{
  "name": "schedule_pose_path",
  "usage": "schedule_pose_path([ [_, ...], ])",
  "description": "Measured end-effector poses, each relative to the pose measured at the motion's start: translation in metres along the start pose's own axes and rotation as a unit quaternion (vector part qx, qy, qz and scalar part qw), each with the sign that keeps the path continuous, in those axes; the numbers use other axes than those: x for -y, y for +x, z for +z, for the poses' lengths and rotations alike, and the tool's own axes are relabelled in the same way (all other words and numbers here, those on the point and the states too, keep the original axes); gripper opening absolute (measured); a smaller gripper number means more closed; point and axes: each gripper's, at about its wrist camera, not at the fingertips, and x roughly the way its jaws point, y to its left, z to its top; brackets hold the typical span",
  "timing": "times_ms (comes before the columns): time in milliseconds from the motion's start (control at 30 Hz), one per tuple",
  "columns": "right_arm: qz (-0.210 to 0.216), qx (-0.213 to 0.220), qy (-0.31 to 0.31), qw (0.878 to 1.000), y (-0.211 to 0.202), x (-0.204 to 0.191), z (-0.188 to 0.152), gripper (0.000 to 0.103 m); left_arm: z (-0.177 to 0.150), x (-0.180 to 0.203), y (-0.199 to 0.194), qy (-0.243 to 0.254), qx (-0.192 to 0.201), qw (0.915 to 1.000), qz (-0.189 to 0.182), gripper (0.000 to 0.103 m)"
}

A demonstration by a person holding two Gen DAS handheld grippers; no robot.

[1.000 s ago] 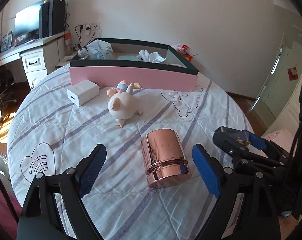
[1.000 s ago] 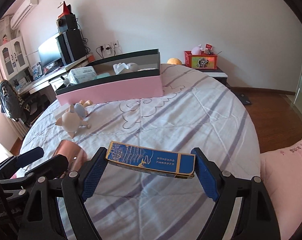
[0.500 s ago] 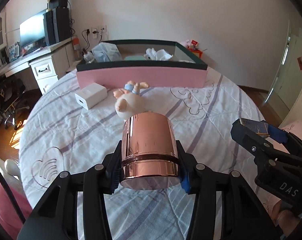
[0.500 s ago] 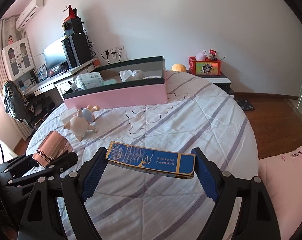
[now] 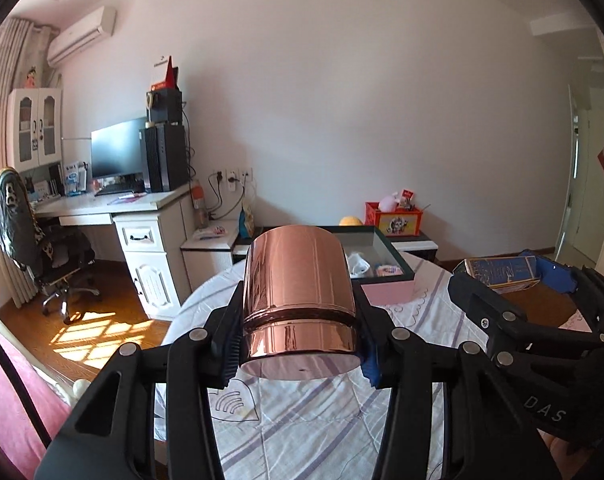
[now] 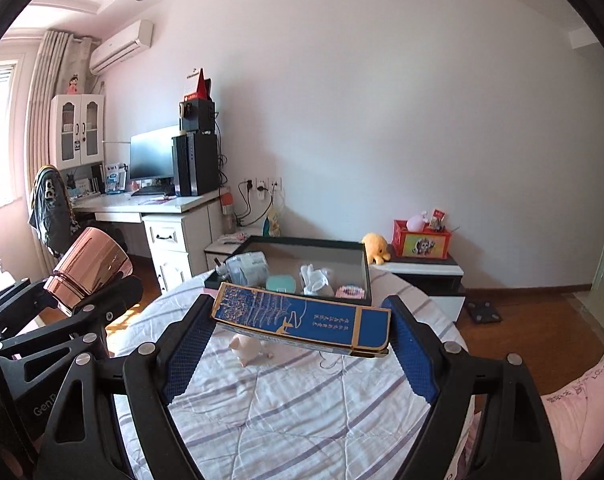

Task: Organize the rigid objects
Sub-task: 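Carry the canister and blue box toward the pink box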

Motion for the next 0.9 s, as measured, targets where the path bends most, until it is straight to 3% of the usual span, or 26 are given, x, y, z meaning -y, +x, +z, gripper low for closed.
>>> schedule_pose_path([
  [233, -0.014, 0.044, -0.025, 0.999, -0.031, -0.022, 0.019, 0.085, 0.014, -0.017, -0.035, -0.014, 0.038, 0.9992, 0.000, 0.047],
  [467, -0.009, 0.056, -0.037, 0.998, -0.035, -0.033, 0.024, 0.085, 0.018, -0.028, -0.048, -0.019, 0.056, 0.9981, 0.015, 0.047],
  [900, 0.006, 0.052, -0.041, 0.998, 0.000, -0.040, 0.035, 0.085, 0.021, -0.030, -0.015, -0.005, 0.045, 0.9980, 0.045, 0.047],
])
